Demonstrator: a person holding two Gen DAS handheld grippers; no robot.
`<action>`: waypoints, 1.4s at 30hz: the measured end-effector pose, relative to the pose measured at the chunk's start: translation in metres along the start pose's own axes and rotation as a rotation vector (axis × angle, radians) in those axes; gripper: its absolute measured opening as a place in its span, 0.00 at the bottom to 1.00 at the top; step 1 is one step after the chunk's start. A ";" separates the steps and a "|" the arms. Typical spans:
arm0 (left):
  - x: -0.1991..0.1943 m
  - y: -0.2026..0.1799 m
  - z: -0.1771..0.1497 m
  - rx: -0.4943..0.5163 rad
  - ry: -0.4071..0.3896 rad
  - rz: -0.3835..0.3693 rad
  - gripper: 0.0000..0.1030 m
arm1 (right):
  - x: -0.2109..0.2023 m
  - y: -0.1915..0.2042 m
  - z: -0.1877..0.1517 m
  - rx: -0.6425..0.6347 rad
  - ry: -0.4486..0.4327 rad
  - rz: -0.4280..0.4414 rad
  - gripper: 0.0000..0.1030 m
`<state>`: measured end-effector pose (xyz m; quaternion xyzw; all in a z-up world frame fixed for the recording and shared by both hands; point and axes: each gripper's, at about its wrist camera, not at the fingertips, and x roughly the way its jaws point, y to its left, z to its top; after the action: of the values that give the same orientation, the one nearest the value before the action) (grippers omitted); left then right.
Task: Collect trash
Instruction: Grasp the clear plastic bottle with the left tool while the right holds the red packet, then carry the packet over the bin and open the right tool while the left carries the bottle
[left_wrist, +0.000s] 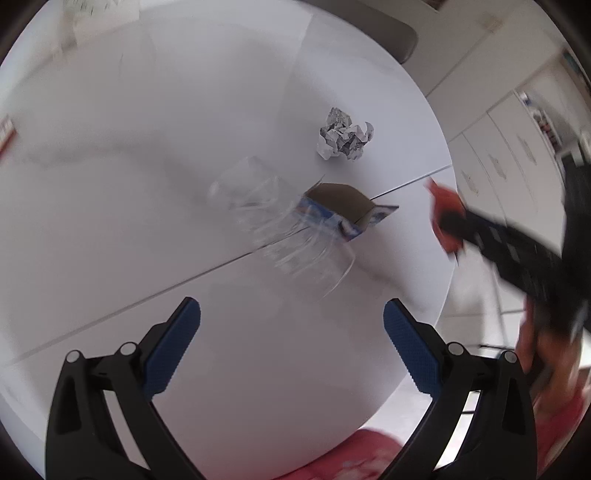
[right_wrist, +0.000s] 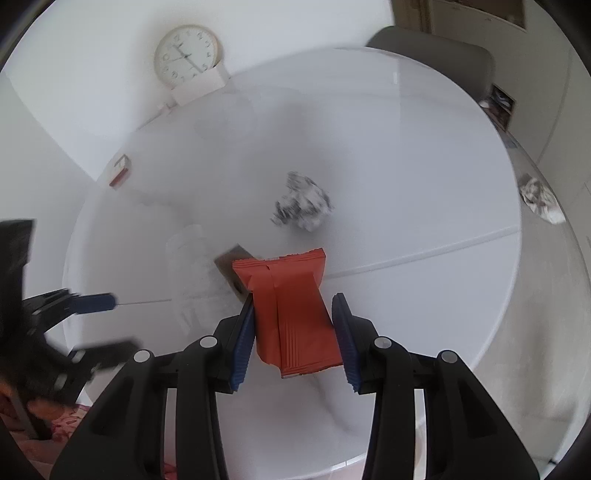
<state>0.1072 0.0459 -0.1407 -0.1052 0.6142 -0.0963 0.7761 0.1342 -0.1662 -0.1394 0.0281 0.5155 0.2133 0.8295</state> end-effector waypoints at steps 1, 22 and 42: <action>0.005 0.000 0.003 -0.025 0.009 -0.002 0.92 | -0.004 -0.002 -0.007 0.016 -0.005 -0.002 0.40; 0.073 0.021 0.031 -0.403 0.066 0.059 0.76 | -0.051 -0.048 -0.086 0.227 -0.050 -0.059 0.40; 0.045 0.001 0.024 -0.092 0.037 0.046 0.60 | -0.064 -0.031 -0.118 0.282 -0.065 -0.095 0.40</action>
<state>0.1403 0.0350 -0.1774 -0.1247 0.6345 -0.0522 0.7610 0.0180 -0.2388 -0.1488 0.1265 0.5139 0.0981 0.8428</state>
